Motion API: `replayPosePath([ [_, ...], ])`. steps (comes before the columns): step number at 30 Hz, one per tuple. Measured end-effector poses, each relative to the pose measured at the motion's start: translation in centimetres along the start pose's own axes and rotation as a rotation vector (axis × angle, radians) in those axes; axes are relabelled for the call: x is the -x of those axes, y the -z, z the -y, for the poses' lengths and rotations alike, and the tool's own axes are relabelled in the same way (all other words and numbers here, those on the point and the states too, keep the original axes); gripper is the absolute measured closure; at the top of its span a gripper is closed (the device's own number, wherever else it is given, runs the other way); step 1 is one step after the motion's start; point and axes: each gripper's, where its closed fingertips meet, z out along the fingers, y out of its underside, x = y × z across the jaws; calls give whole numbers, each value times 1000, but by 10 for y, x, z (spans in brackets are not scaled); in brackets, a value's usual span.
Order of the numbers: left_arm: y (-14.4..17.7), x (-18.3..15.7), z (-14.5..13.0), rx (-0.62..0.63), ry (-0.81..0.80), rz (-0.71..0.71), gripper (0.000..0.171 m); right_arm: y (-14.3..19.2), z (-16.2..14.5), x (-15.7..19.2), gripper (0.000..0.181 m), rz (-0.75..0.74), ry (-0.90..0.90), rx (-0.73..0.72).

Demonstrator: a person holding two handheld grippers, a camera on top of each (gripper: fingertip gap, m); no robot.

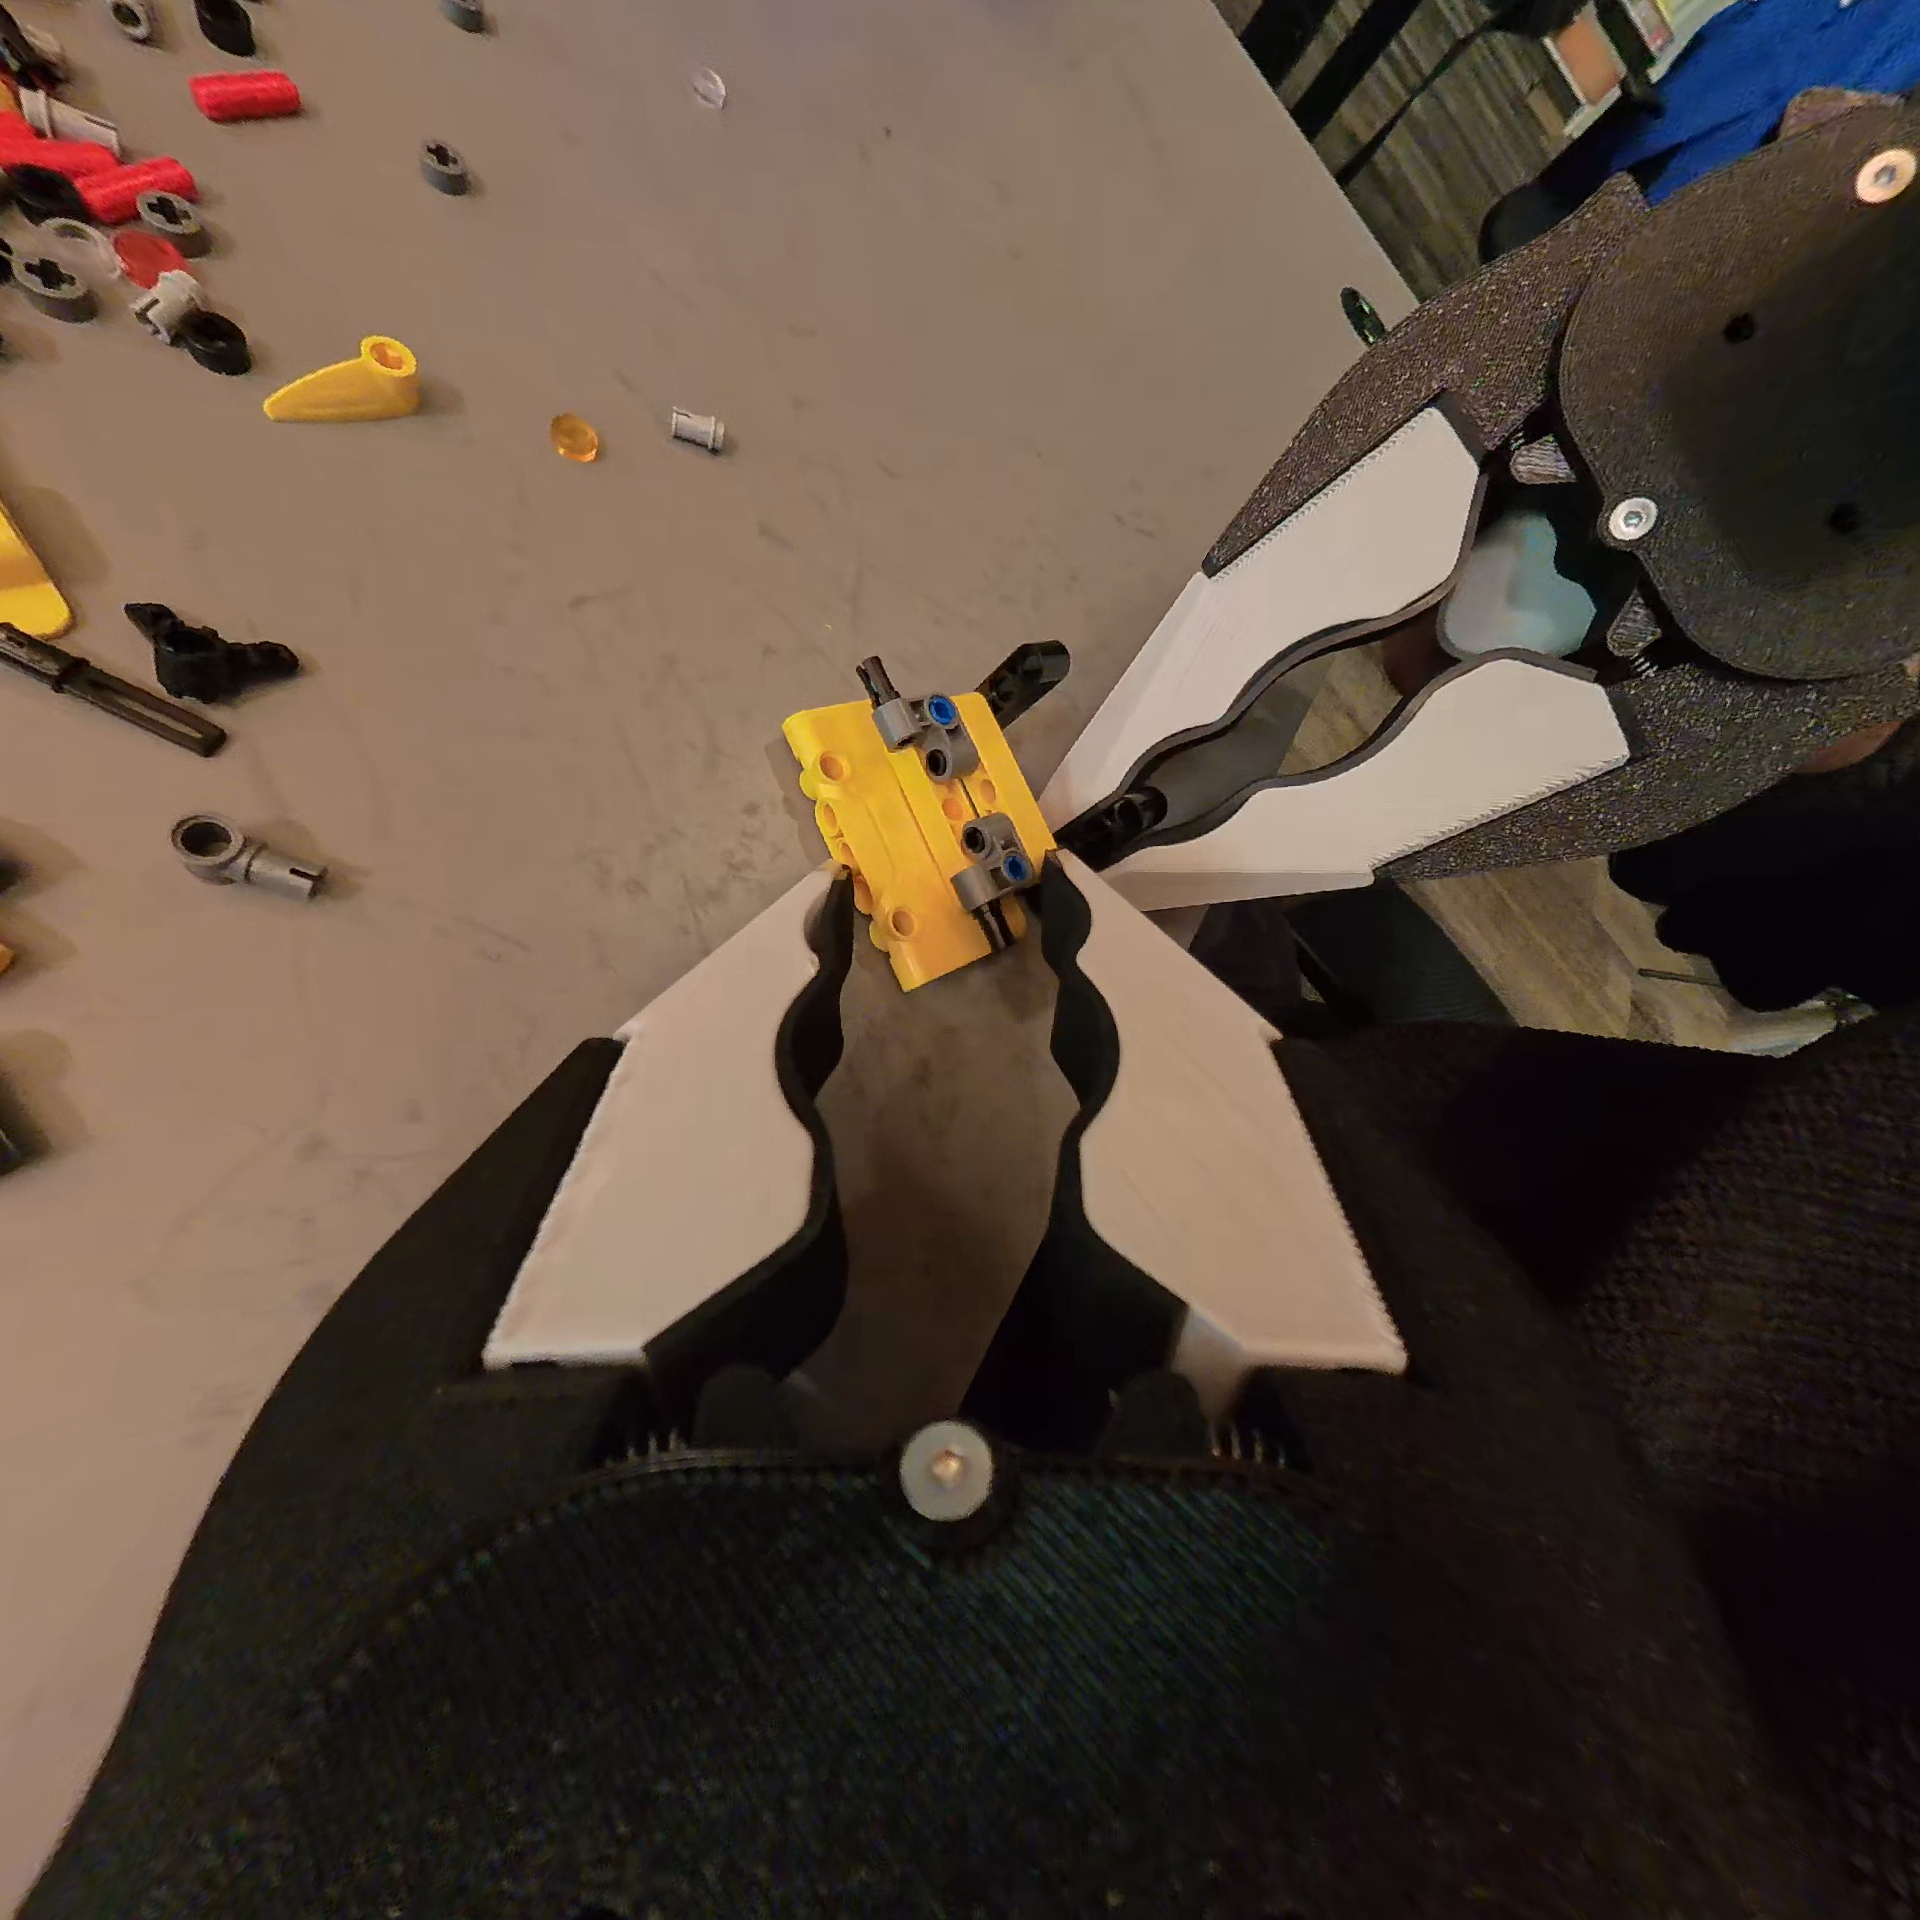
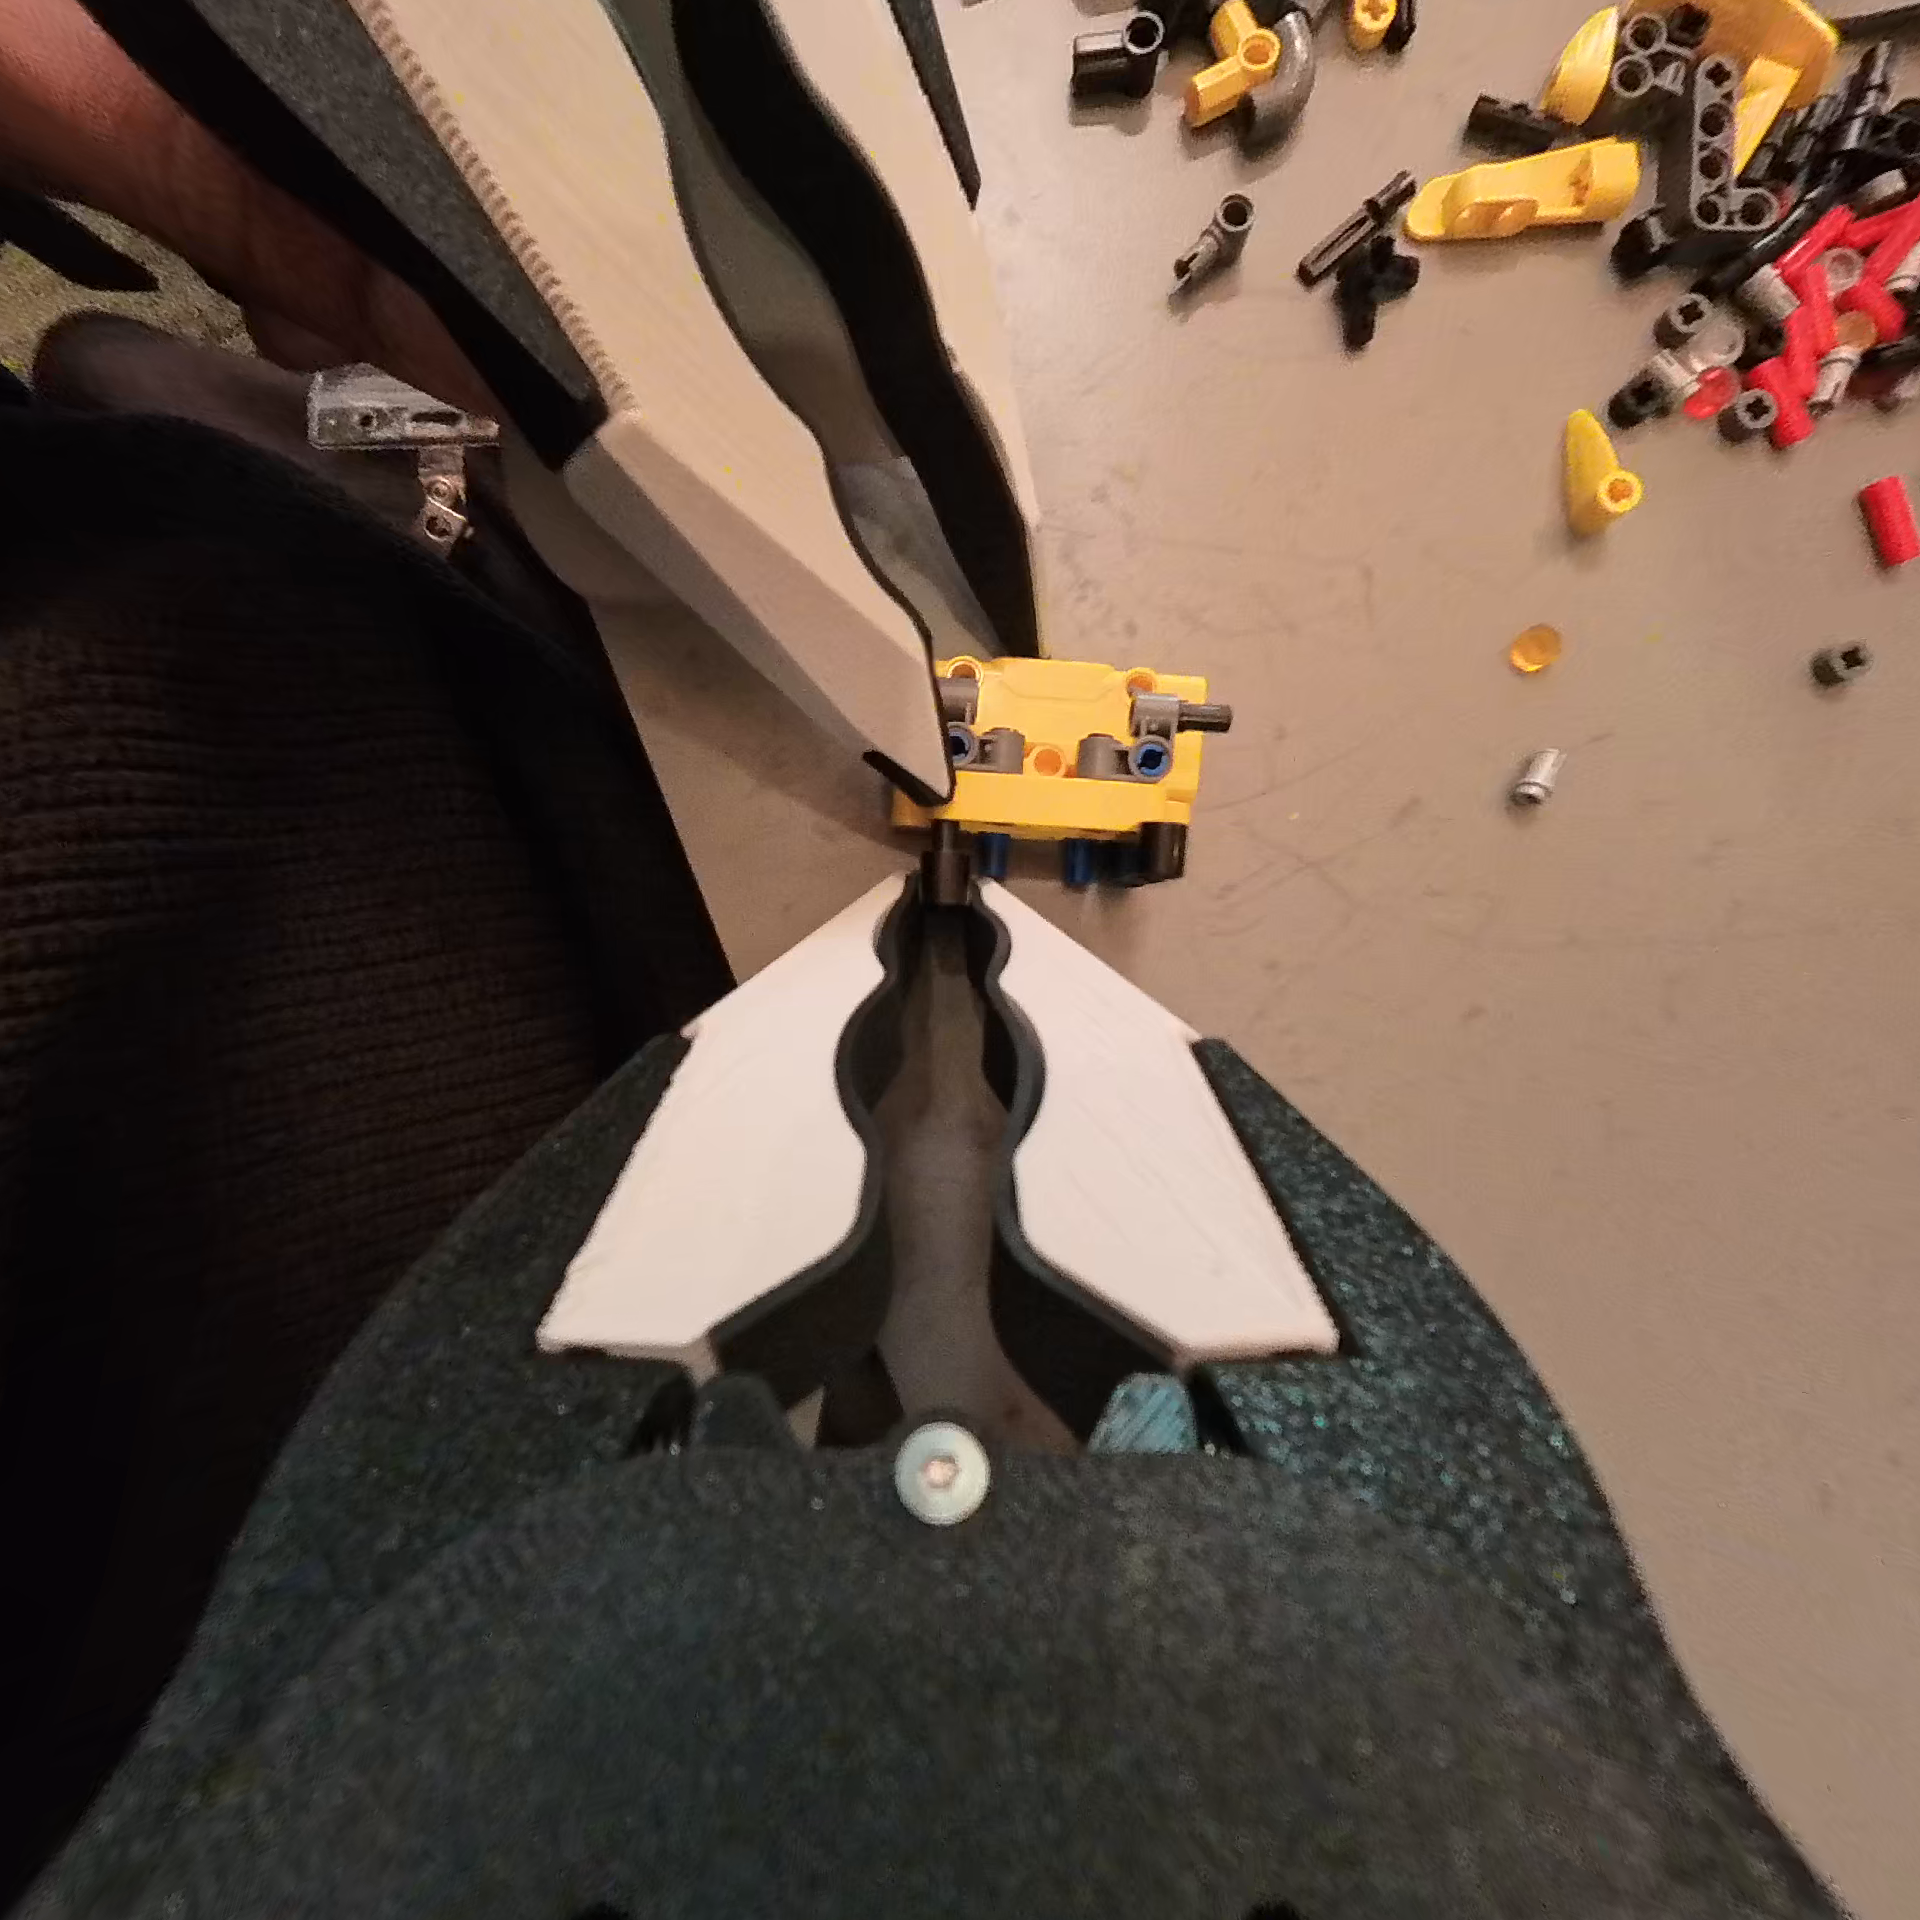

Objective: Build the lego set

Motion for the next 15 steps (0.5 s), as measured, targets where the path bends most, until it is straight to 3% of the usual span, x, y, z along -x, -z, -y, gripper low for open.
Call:
replayPosePath([
  [15,-1,0,-1,4,-36,29,134,0,0,0,176,62,-94,49],
])
